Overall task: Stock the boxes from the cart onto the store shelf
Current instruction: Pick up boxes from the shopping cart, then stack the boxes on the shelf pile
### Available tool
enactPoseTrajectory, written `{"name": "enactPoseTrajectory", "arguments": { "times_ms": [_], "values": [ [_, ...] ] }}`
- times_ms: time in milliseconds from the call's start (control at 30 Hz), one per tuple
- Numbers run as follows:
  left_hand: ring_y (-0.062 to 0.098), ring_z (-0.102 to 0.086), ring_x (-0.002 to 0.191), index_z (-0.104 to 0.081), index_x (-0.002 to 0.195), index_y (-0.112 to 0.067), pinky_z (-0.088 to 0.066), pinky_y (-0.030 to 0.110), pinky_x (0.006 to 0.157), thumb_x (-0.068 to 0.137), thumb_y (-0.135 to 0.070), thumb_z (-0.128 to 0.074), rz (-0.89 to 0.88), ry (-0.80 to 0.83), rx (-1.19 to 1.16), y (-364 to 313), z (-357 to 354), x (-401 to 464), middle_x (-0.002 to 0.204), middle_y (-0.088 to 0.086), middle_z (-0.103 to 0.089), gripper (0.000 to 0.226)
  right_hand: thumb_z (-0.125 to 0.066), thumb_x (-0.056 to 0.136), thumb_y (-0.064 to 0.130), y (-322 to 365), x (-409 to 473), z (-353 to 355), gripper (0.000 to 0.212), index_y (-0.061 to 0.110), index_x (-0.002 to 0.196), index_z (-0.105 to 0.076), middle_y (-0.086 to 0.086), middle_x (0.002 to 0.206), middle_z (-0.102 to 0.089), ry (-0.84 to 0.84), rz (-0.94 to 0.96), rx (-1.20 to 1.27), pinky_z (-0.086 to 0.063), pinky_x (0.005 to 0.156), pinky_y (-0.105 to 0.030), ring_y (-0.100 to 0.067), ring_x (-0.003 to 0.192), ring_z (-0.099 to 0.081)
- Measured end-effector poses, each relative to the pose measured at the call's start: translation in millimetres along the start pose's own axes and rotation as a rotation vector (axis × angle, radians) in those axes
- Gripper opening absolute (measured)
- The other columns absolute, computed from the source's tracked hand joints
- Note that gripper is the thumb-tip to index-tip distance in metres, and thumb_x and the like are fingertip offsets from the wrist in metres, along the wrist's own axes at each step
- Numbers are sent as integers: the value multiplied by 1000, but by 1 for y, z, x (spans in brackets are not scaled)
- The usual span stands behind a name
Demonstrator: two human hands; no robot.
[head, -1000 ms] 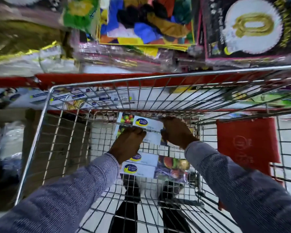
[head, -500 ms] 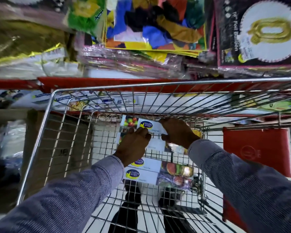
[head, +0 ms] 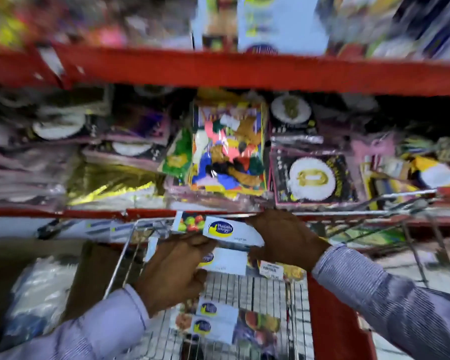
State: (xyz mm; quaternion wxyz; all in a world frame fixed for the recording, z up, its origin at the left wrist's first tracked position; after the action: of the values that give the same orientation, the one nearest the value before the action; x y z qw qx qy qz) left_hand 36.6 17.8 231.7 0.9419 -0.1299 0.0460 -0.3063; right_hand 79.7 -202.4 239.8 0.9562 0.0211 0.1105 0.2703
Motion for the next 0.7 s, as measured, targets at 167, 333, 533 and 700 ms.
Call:
{"name": "enactPoseTrajectory", "arguments": {
  "times_ms": [167, 333, 533, 700],
  "values": [
    [17, -66, 100, -63, 118, -26, -59, 28, 71, 62, -44, -67, -53, -228, -14, -30, 116, 2, 112, -6, -71, 58, -73, 68, 55, 8, -18, 135, 57, 23, 114, -62, -5, 110, -70, -59, -37, -21, -47, 79, -33, -27, 104, -63],
    [5, -62, 98, -66, 113, -33, -46, 18, 75, 50, -43, -78, -53, -388, 44, -53, 202, 19, 108, -15, -72, 65, -73, 62, 60, 3, -33, 235, 59, 24, 108, -61, -6, 103, -70, -191, -66, -152, -46, 70, -34, -28, 98, -63],
    [5, -60, 108, -62, 119, -33, -47, 19, 83, 56, -44, -72, -49, -428, 50, -59, 251, 47, 119, -17, -67, 65, -73, 72, 55, -19, -36, 299, 67, 24, 129, -55, -4, 128, -63, -286, -79, -121, -48, 93, -38, -26, 119, -55],
    [4, -57, 112, -62, 123, -33, -39, 14, 86, 67, -51, -73, -58, -426, 49, -62, 277, 78, 121, -18, -65, 60, -72, 80, 40, -61, -4, 334, 66, 16, 137, -49, -9, 137, -55, -334, -149, -118, -46, 101, -41, -29, 126, -50]
  ]
}}
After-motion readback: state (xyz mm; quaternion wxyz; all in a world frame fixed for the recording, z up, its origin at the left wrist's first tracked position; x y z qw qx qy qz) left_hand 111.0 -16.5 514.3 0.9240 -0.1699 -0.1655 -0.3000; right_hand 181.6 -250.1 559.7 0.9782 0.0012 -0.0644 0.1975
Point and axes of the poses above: each hand's wrist, its own x-axis towards the middle knuckle, its own z-axis out of the back of the hand, y = z × x, the point moved 2 cm from there along x, towards the middle knuckle
